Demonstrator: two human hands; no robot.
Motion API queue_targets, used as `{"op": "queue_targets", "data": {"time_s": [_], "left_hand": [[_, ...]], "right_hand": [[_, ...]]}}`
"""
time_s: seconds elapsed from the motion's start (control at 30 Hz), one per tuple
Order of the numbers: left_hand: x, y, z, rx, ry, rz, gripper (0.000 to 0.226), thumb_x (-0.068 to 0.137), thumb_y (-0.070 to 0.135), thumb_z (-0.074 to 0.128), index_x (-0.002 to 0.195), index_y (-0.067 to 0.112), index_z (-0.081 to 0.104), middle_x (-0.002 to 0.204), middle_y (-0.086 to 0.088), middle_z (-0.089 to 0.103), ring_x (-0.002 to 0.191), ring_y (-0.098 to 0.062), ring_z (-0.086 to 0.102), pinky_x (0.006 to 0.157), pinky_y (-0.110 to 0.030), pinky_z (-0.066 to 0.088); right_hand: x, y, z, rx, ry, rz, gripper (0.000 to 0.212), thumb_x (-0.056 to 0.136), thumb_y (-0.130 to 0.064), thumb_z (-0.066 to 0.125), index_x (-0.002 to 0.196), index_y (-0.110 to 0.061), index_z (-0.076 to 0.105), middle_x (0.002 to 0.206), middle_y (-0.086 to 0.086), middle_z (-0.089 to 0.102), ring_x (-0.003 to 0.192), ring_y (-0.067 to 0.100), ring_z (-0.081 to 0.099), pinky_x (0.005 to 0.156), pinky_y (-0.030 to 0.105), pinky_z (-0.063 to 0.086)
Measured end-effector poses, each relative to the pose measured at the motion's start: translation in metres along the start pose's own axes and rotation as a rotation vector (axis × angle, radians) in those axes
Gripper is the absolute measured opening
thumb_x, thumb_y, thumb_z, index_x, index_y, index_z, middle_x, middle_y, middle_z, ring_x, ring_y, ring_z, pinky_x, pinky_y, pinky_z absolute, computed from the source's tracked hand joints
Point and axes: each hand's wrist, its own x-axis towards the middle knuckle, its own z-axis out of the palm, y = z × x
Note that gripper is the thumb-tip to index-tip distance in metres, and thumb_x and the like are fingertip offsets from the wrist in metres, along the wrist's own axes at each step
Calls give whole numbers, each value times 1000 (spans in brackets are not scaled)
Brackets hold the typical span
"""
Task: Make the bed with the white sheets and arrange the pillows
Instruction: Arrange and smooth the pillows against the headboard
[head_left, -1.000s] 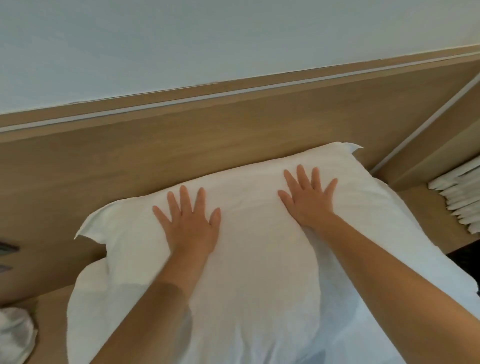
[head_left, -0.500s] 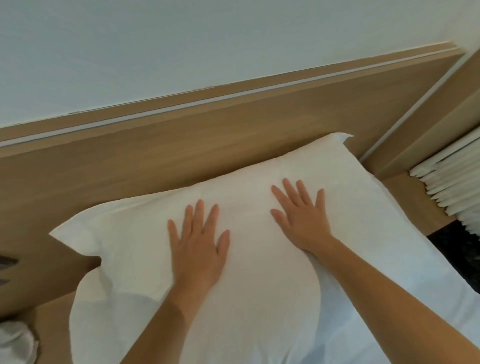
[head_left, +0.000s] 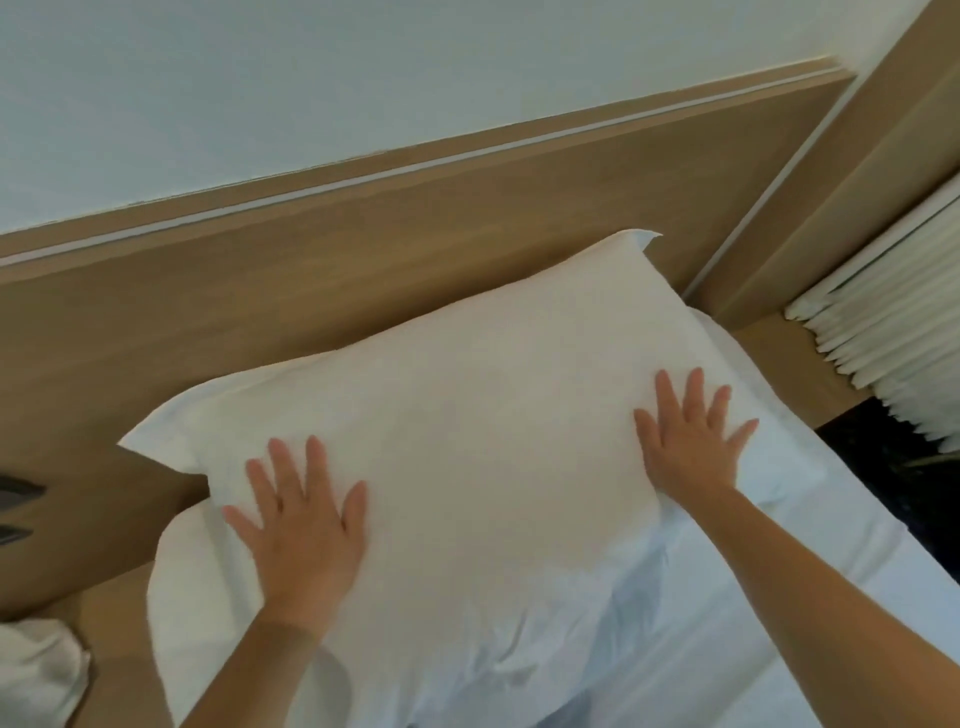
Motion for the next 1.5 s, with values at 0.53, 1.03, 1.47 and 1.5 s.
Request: {"op": "queue_targets", "data": {"time_s": [0.53,1.03,1.47,1.5], "left_hand": [[-17,11,-23,43,-104,339,70,92,62,-3,153,29,-16,160,-1,-25,147,-24,-23,117,-58,-8],[-100,-263,-191,98,-84,248,74,93,61,0,155,26,13,163,-8,1,150,-30,-5,115,-63,3],[-353,-496,-264,112,-243,-351,75,93,62,5,151,23,31,158,-13,24,147,-37,18,110,-66,16],[-374,-516,-259,105,-282,-401,78,90,62,3,151,23,31,158,-12,24,147,-36,19,110,-66,15]], "right_hand": [[-85,-108,-11,-61,-2,-249,64,95,-63,-3,153,-38,-11,164,-2,-13,150,31,-13,115,62,-4],[-335,-302,-113,-115,2,-477,72,86,-68,-11,153,-42,-7,164,-1,-8,150,30,-7,115,59,-4],[-584,-431,-145,-140,-273,-996,74,88,-69,-10,155,-39,2,165,2,2,151,30,0,117,57,0],[-607,-443,-138,-141,-293,-1048,68,93,-67,1,155,-38,2,165,1,1,151,29,-2,117,56,-1]]}}
